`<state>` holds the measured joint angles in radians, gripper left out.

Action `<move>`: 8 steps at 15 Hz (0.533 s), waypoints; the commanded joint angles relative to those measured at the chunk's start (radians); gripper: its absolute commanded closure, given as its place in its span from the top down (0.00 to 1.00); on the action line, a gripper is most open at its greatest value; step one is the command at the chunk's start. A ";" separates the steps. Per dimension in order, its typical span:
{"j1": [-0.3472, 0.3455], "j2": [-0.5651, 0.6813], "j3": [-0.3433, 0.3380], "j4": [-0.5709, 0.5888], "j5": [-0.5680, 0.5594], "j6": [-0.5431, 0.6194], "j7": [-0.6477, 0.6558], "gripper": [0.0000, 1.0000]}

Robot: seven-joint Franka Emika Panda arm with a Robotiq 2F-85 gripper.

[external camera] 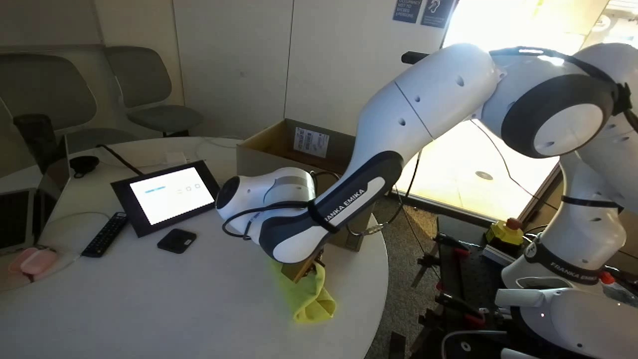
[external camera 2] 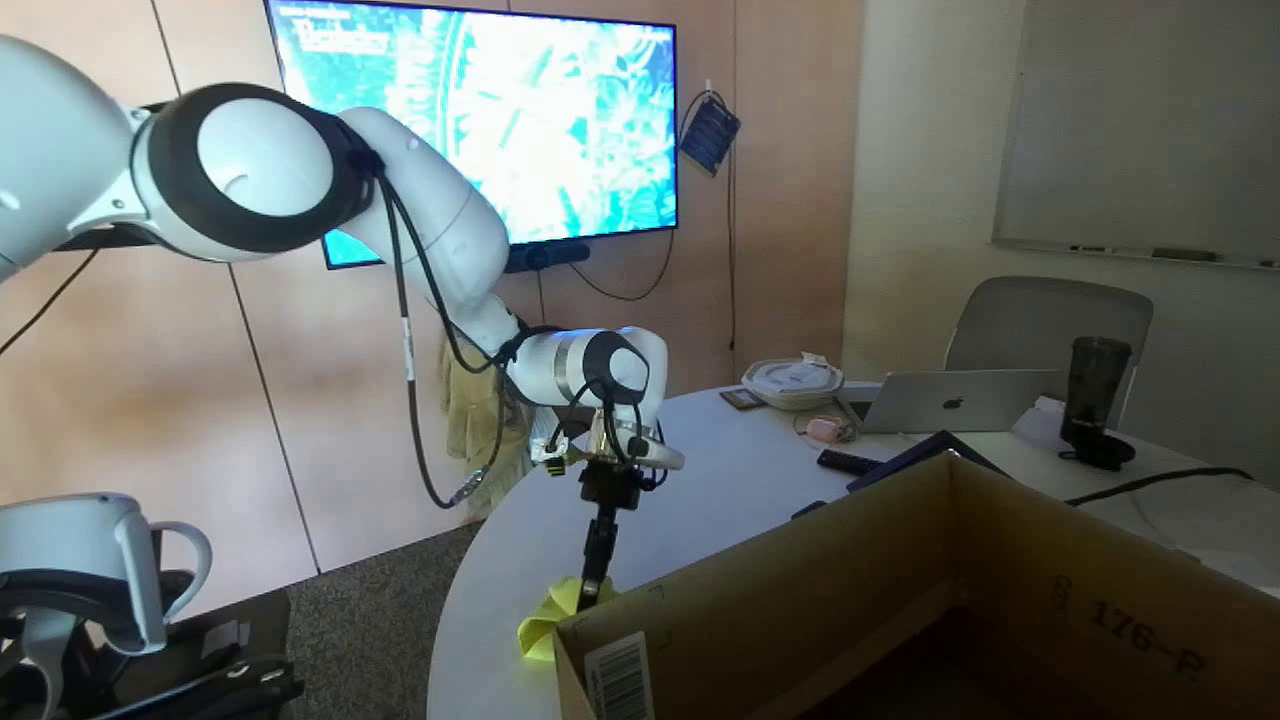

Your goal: Pick up the marker and put it on the cloth and fold the cloth, then pick up the cloth and put it in the box

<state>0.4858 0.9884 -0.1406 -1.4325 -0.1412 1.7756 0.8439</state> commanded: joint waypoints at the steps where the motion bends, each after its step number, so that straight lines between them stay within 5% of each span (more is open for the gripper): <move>1: -0.034 -0.142 0.045 -0.236 -0.014 0.071 0.050 0.14; 2: -0.045 -0.162 0.057 -0.278 -0.010 0.087 0.044 0.14; 4: -0.068 -0.179 0.082 -0.328 0.004 0.115 0.030 0.40; 8: -0.099 -0.215 0.110 -0.416 0.007 0.175 0.024 0.71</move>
<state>0.4202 0.8482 -0.0590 -1.7435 -0.1395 1.8937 0.8662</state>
